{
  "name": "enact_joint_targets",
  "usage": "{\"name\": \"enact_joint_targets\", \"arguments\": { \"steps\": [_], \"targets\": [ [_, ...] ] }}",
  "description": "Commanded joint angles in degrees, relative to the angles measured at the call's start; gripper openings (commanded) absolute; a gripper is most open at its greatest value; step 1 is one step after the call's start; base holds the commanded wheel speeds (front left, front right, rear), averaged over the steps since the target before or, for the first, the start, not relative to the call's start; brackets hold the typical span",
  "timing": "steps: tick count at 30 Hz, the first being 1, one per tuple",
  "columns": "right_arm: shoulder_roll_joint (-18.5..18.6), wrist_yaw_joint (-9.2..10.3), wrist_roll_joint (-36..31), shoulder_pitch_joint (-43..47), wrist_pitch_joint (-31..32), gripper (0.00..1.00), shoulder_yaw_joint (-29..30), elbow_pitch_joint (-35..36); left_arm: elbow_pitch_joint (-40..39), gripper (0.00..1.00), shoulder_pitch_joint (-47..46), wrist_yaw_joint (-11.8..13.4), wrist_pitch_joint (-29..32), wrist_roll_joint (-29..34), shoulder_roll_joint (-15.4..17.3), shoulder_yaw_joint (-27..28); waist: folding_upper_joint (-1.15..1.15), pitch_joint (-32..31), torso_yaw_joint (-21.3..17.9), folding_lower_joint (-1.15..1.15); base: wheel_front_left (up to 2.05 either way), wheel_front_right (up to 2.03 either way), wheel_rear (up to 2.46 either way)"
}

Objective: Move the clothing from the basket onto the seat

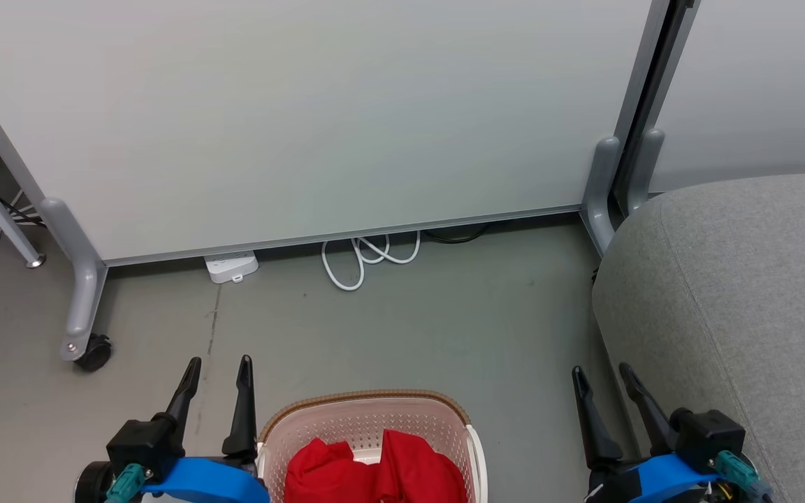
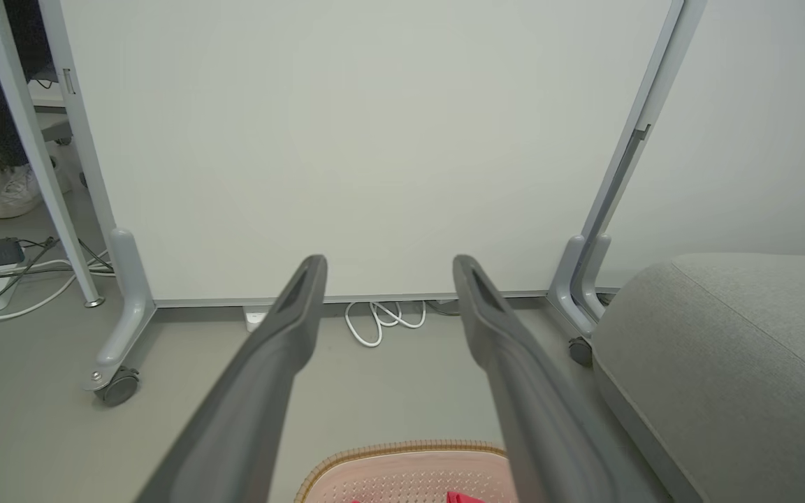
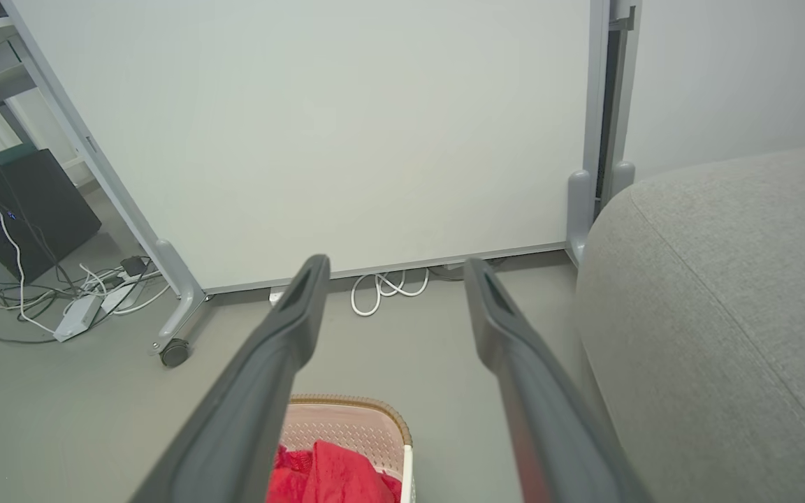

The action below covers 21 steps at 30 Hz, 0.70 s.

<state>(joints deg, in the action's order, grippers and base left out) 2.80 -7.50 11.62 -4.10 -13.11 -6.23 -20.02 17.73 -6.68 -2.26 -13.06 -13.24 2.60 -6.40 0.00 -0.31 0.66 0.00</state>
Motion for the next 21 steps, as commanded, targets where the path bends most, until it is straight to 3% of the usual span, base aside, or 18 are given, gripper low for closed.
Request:
{"name": "enact_joint_targets", "arguments": {
  "steps": [1, 21],
  "targets": [
    [0.1, 0.02, -1.6, -0.4, -0.6, 1.0, -0.3, -0.2, 0.1, 1.0, -0.5, -0.3, -0.6, 1.5, 0.4, -0.3, 0.0, -0.1, 0.0, 0.0, 0.0, 0.0, 0.0],
    [0.1, 0.02, -8.0, 1.0, -2.2, 1.0, 0.3, -0.6, 1.6, 1.0, 0.0, 0.0, -2.2, 6.8, 0.4, -1.2, 0.0, -0.5, 0.3, 0.0, 0.0, 0.0, 0.0]
  ]
}}
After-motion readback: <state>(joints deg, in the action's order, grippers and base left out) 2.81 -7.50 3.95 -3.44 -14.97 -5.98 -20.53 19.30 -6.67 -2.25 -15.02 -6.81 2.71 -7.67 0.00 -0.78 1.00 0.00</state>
